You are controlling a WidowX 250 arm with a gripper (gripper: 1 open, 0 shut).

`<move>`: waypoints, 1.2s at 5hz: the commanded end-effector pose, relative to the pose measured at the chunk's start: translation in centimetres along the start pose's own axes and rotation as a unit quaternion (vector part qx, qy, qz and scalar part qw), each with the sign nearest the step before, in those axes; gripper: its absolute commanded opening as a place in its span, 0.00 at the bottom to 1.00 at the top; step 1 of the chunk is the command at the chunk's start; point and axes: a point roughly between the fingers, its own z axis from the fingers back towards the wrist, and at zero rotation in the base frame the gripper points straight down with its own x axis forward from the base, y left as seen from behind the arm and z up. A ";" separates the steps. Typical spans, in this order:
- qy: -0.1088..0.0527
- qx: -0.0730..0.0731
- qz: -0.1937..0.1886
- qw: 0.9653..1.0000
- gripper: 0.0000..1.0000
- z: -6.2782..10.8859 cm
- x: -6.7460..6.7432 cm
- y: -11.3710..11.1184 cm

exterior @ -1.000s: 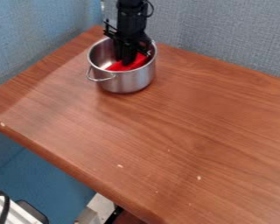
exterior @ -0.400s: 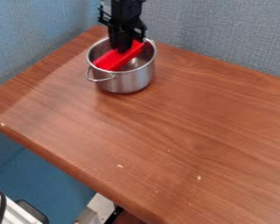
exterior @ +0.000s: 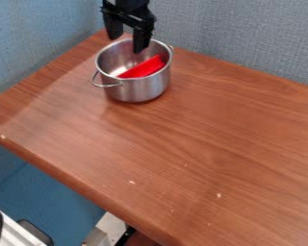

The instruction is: Move the red object from the metal pot to the table

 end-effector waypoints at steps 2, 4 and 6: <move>-0.007 0.007 -0.008 1.000 1.00 0.6 -0.1 0.3; 0.010 0.014 -0.025 1.000 1.00 -0.8 -0.1 -0.1; 0.008 0.026 -0.041 0.999 1.00 -0.9 0.2 -0.3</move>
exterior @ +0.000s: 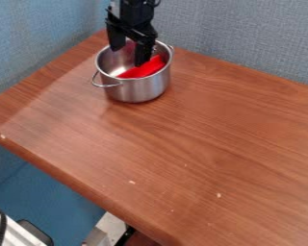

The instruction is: Move the red object from the metal pot to the table

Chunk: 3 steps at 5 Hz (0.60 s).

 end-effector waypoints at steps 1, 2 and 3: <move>-0.012 0.017 -0.009 1.000 1.00 0.9 0.3 0.2; -0.009 0.019 -0.013 1.000 1.00 0.6 0.5 0.1; -0.003 0.020 -0.017 1.000 1.00 0.1 0.5 0.0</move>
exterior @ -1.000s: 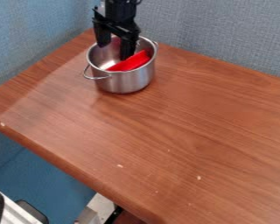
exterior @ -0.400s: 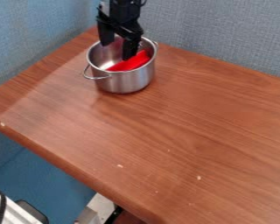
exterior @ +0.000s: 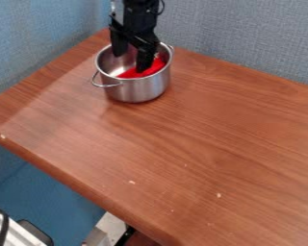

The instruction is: Move the red object from the metal pot to the table

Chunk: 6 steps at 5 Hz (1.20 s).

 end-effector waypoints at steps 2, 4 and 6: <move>-0.009 0.012 -0.007 1.000 1.00 0.6 0.4 0.2; -0.006 0.003 -0.011 1.000 0.00 -0.3 0.2 -0.2; -0.035 0.019 0.000 0.999 0.00 2.0 0.2 0.3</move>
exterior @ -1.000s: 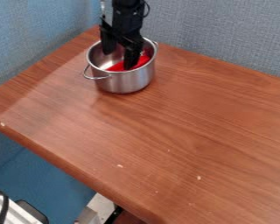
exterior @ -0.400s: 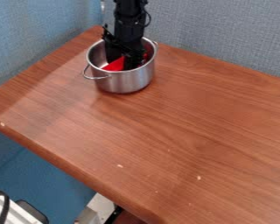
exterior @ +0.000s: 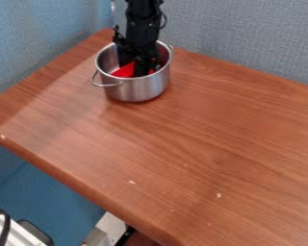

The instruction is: Move the red object from the metal pot to the table

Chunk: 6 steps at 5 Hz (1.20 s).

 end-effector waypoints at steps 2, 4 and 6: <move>-0.103 0.059 0.017 0.993 0.00 9.0 -0.2 2.1; -0.132 0.071 -0.005 0.989 0.00 12.2 -3.6 0.2; -0.109 0.018 -0.011 0.994 0.00 8.4 -9.2 -1.9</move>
